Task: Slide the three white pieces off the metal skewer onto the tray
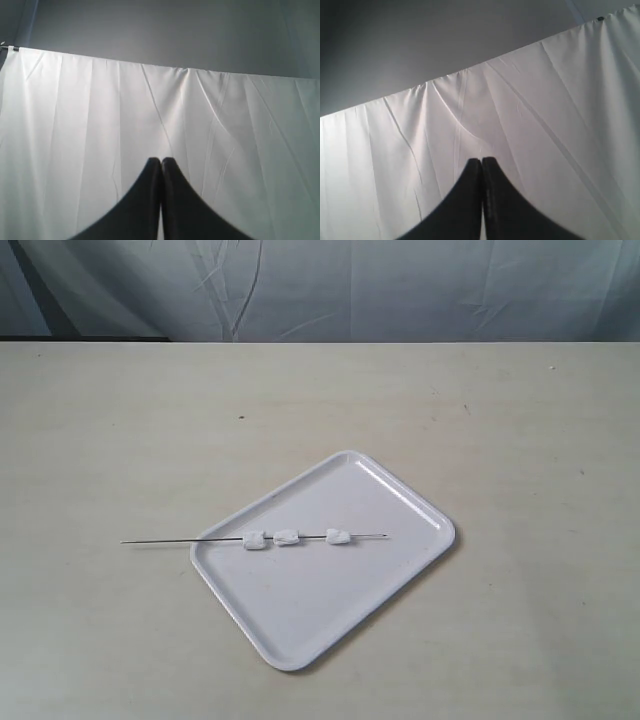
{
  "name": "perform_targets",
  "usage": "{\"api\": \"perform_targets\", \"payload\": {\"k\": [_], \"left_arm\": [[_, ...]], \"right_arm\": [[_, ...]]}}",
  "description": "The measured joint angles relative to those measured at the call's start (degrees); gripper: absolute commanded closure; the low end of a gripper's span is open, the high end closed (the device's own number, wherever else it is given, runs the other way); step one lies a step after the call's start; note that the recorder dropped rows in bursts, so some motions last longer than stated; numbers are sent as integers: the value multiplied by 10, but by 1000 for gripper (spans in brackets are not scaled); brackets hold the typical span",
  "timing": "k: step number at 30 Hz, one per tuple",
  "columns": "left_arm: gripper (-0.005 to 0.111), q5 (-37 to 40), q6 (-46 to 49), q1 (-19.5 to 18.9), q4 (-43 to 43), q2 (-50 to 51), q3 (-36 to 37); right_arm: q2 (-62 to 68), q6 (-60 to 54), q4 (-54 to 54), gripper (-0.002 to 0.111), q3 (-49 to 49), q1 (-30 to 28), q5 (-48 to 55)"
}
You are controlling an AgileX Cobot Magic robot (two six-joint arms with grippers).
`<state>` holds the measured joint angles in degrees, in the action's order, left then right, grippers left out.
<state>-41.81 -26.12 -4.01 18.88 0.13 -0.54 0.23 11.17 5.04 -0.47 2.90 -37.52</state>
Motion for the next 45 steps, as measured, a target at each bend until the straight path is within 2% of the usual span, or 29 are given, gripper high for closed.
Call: {"api": "perform_targets", "payload": {"k": [2,5,8,10,12,19,24,28,30,33,37,41,45], "left_arm": [[104,0,-4,0,10,0,-16],[86,24,-6,0,92,0,-55],[63,63,-36,21,341,27,-99],[55,99,-88,52,494,60,-116],[52,141,-148,84,593,102,-131],[52,223,-280,147,763,238,-171],[52,270,-336,207,804,358,-180],[52,281,-337,268,812,520,-181],[52,317,-323,275,814,587,-191],[52,400,-319,275,814,697,-212],[52,410,-320,275,793,778,-219],[53,418,-317,275,786,794,-228],[60,423,-289,275,804,797,-246]], "right_arm": [[0,15,0,108,-35,0,35],[1,37,0,108,-130,0,176],[47,40,-1,108,-231,0,367],[100,12,-2,108,-281,10,461],[158,-36,3,108,-327,30,538],[323,-238,104,108,-408,79,677],[448,-324,156,103,-456,113,736],[574,-354,160,84,-501,153,783],[624,-363,160,76,-522,163,806],[685,-390,160,75,-556,170,854],[735,-438,160,75,-577,170,878],[789,-467,159,75,-579,170,889],[818,-477,159,75,-579,170,905]]}}
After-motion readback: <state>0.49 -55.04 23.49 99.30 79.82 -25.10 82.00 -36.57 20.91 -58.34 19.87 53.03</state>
